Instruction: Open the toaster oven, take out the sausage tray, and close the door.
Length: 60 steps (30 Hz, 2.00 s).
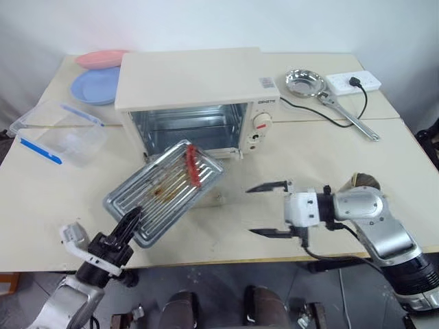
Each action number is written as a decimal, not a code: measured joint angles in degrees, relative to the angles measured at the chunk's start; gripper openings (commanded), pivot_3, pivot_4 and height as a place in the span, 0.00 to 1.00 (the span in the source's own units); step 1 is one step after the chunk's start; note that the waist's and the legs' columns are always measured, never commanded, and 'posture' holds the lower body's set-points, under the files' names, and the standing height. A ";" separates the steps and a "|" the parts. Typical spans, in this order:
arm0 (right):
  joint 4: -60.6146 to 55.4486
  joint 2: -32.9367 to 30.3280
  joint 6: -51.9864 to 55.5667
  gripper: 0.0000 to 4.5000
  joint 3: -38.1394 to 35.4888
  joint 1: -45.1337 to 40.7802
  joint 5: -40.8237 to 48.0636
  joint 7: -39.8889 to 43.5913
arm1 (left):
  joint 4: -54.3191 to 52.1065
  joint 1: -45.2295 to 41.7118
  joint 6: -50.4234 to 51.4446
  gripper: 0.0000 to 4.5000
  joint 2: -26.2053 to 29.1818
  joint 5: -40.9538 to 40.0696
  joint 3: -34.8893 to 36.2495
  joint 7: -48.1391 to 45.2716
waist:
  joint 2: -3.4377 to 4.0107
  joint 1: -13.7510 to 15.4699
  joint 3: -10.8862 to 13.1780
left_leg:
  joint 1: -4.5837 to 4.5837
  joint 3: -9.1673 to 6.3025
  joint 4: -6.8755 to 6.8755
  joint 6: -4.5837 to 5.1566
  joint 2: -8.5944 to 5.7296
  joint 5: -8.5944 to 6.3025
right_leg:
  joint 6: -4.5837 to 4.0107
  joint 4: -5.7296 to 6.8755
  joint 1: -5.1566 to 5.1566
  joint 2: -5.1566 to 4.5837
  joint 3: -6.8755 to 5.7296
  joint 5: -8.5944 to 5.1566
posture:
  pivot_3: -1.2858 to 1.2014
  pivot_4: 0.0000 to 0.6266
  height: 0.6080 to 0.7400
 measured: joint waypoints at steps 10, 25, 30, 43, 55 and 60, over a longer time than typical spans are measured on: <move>20.89 4.22 -9.37 1.00 -0.06 -8.09 -3.52 4.03 | -9.83 13.63 -6.30 0.00 -6.55 -0.24 -0.79 -1.33 | 0.00 -0.21 0.03 | -0.01 0.09 0.05 -0.03 0.02 0.00 | -0.06 -0.08 -0.03 0.03 0.01 0.02 | 0.52 0.24 1.00; 40.08 12.21 -23.15 0.86 1.96 -16.87 -10.98 5.71 | -10.44 25.52 -14.51 0.00 -15.41 -0.43 7.03 -11.53 | -0.45 -0.01 -0.21 | 0.00 0.02 1.01 0.21 0.55 -0.93 | -0.78 -0.86 0.78 0.45 -0.27 -0.11 | 0.52 0.24 1.00; 43.34 13.72 -27.37 0.48 1.79 -17.54 -11.29 4.62 | -10.20 25.54 -17.00 0.00 -17.11 -0.62 7.58 -11.54 | -0.51 0.55 -0.26 | 0.01 0.03 1.03 0.20 0.57 -0.95 | -0.80 -0.89 0.80 0.49 -0.24 -0.12 | 0.52 0.24 1.00; 47.41 15.41 -30.98 0.10 1.76 -18.65 -8.06 7.81 | -10.01 26.02 -18.41 0.00 -20.24 -0.06 7.19 -11.53 | -0.05 -0.33 -0.16 | 0.18 0.10 1.03 0.22 0.95 -0.94 | -1.39 -0.89 0.76 0.83 -0.08 -0.01 | 0.52 0.24 1.00; 48.72 13.20 -29.35 0.00 1.67 -19.77 -4.66 14.22 | -9.94 26.00 -18.74 0.00 -20.06 0.52 7.13 -11.49 | 0.04 0.81 -0.27 | 0.16 0.19 1.04 0.23 1.01 -1.01 | -1.46 -1.06 0.75 0.90 -0.02 0.03 | 0.52 0.24 1.00; 46.92 14.06 -26.01 0.00 1.80 -20.09 -4.65 14.57 | -8.54 25.71 -18.37 0.00 -19.44 0.51 7.13 -11.49 | 0.11 0.33 -0.22 | 0.15 0.25 1.04 0.10 1.20 -1.05 | -1.53 -1.00 0.63 1.06 -0.02 0.00 | 0.52 0.24 1.00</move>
